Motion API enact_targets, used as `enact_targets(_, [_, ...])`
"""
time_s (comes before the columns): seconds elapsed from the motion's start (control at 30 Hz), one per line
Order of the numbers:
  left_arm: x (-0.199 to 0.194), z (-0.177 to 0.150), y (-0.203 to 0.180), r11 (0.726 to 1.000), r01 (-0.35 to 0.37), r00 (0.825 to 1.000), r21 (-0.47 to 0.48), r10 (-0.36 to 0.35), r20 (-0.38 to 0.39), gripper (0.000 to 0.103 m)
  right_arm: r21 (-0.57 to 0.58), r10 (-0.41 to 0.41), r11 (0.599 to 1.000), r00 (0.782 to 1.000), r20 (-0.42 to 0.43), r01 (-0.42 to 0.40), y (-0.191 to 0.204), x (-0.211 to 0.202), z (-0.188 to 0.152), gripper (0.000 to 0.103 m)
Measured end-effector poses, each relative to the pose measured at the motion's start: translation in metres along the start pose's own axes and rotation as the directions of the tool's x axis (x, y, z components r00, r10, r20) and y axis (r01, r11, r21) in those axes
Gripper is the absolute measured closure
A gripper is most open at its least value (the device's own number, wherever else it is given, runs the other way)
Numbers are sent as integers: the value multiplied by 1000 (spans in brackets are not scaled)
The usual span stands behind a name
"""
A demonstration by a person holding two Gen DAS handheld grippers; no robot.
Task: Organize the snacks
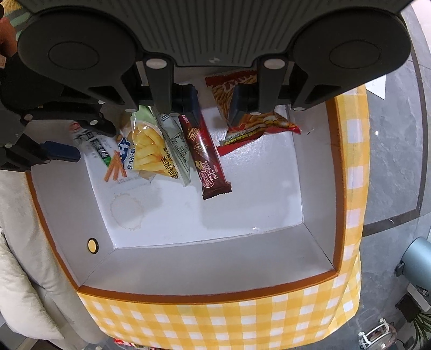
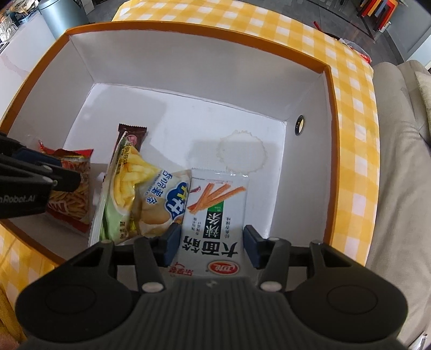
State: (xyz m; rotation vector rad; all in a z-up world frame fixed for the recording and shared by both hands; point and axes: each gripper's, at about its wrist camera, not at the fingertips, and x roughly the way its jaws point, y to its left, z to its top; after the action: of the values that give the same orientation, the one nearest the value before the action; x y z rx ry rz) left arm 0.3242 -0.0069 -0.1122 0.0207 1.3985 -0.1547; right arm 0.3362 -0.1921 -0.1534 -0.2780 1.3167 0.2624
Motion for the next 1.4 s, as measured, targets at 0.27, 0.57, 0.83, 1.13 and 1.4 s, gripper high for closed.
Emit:
enact_targets(0.27, [-18,-10,1,1000,-7,1000,-1,7,30,63,-2,-1,1000,999,47,1,4,-22,-3,34])
enact_targets(0.57, [-61,-28,-2,1000,-17,992,14,15,123,60,41,22,999,990,140,-28,5,-68,-16,25])
enact_targets(0.83, [-111,-55,-11,998,-38,968,45,26,248,60,88,48,994,970,238,-71,6,-114,-40,23])
enact_targets(1.13, [-153,-98,-17,998,-15,931,65,-10,365,56,101,66,989,936,347,-107,19,-158,-85,21])
enact_targets(1.4, [-170,-134,-17,994,18,918,109,-60,393,48,107,103,981,904,415,-161,25,-179,-131,21])
